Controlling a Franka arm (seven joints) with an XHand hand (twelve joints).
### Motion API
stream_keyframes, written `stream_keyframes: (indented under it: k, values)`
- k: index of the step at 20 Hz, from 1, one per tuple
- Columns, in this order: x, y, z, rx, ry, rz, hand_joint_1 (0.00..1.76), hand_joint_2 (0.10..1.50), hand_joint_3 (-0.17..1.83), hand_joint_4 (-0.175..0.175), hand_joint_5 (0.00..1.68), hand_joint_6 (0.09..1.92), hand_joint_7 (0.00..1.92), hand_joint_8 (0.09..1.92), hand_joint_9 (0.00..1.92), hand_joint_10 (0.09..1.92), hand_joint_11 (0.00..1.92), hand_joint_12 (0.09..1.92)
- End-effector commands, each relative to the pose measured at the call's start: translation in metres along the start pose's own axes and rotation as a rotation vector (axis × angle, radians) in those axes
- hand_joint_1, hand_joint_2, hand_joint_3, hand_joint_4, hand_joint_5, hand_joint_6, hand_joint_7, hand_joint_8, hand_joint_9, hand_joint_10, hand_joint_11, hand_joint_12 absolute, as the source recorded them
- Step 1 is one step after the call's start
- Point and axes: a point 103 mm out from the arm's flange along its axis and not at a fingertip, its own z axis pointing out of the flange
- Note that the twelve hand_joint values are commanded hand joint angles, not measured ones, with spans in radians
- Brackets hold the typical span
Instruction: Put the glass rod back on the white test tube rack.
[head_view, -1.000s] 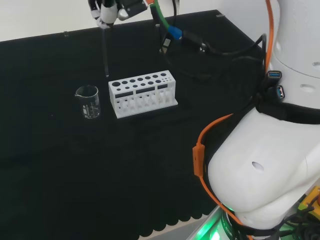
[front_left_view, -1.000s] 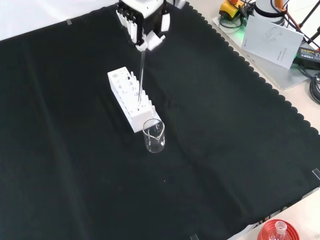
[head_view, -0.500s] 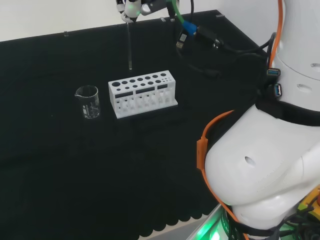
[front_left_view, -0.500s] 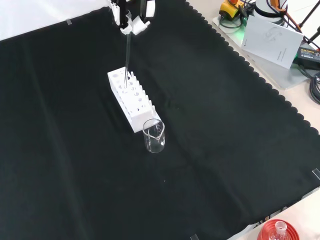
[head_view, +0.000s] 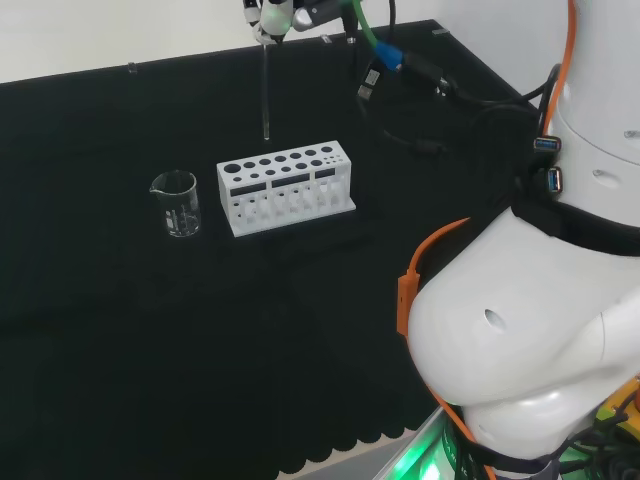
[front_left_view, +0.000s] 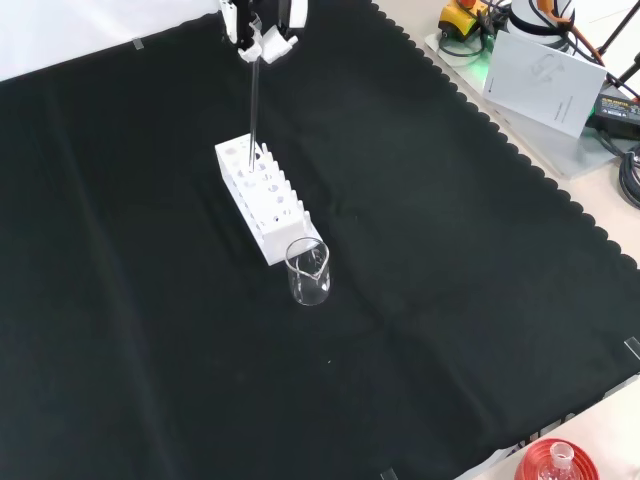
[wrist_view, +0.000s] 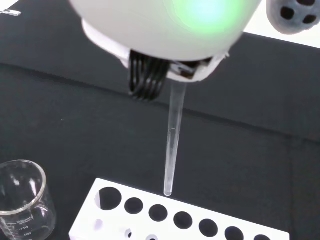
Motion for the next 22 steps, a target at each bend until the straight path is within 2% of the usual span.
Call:
stream_keyframes:
  k: [1, 12, 22]
  values:
    - [-0.047, -0.007, 0.008, 0.002, 0.018, 0.065, 1.34, 0.45, 0.93, -0.175, 1.3, 0.61, 1.58, 0.38, 1.83, 0.09, 1.7, 0.36]
    - [-0.084, -0.012, 0.018, 0.013, 0.033, 0.111, 1.34, 0.45, 0.94, -0.175, 1.3, 0.61, 1.58, 0.38, 1.84, 0.09, 1.7, 0.36]
    - [-0.091, -0.012, 0.027, 0.033, 0.037, 0.117, 1.34, 0.45, 0.93, -0.175, 1.3, 0.61, 1.58, 0.38, 1.84, 0.09, 1.7, 0.36]
